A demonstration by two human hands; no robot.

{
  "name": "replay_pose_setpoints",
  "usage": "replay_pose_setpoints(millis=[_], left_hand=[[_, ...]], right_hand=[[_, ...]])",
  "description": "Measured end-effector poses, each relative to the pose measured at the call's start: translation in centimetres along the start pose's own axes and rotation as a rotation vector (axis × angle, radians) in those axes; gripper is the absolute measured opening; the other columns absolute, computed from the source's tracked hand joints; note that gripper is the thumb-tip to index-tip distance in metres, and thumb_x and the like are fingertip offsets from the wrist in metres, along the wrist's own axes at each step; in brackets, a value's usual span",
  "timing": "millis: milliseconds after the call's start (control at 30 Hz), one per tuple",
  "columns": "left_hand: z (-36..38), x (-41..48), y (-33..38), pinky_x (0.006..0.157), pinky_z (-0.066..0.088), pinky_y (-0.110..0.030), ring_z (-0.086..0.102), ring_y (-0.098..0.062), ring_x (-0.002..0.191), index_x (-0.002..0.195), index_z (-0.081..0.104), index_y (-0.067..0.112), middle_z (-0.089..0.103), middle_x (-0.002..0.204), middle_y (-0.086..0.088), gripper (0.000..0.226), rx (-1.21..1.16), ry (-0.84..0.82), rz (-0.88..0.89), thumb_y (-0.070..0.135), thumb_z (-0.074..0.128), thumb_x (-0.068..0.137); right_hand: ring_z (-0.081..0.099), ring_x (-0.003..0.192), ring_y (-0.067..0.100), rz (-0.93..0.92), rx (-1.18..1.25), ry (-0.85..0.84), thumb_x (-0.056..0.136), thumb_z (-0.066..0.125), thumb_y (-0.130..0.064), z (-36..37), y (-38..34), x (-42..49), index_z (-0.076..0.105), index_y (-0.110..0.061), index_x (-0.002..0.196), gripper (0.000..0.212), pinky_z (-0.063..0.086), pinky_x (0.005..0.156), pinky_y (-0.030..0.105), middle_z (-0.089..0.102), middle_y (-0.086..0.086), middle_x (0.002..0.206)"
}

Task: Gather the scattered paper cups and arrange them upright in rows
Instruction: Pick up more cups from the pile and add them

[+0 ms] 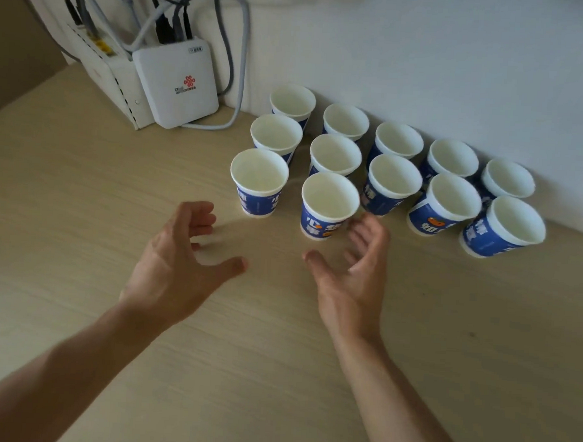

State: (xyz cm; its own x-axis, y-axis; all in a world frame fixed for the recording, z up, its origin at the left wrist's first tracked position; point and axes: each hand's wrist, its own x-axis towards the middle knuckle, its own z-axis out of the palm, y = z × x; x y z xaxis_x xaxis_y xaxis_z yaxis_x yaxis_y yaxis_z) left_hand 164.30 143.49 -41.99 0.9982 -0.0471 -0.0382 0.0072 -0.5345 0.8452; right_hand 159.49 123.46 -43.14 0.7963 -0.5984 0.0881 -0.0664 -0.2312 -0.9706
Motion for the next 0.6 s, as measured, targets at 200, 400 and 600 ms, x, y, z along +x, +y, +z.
replay_pose_setpoints(millis=[200,400,600], left_hand=[[-2.0,-5.3,9.0,0.082,0.049,-0.024,0.065,0.000,0.104,0.119,0.055,0.035,0.068,0.113,0.017,0.076,-0.257,0.013,-0.204,0.056,0.081,0.050],[-3.4,-12.8,20.3,0.093,0.053,-0.033,0.067,-0.009,0.109,0.124,0.059,0.024,0.069,0.118,0.009,0.058,-0.412,-0.086,-0.219,0.036,0.084,0.072],[-2.3,-21.4,27.2,0.079,0.046,-0.019,0.066,-0.001,0.105,0.117,0.061,0.031,0.070,0.112,0.014,0.051,-0.478,-0.191,-0.159,0.046,0.073,0.070]], right_hand=[[0.056,0.126,0.008,0.210,0.056,0.125,0.078,0.081,0.001,-7.5,-5.7,-3.8,0.037,-0.021,0.144,0.083,0.044,0.111,0.037,0.056,-0.001,0.134],[0.061,0.120,0.008,0.271,0.116,0.236,0.083,0.076,0.002,-16.8,-14.6,-8.5,0.039,-0.021,0.141,0.073,0.048,0.110,0.040,0.059,0.001,0.128],[0.066,0.110,0.009,0.247,0.217,0.343,0.086,0.075,0.000,-26.8,-19.2,-12.9,0.036,-0.021,0.142,0.072,0.051,0.091,0.023,0.060,-0.003,0.120]])
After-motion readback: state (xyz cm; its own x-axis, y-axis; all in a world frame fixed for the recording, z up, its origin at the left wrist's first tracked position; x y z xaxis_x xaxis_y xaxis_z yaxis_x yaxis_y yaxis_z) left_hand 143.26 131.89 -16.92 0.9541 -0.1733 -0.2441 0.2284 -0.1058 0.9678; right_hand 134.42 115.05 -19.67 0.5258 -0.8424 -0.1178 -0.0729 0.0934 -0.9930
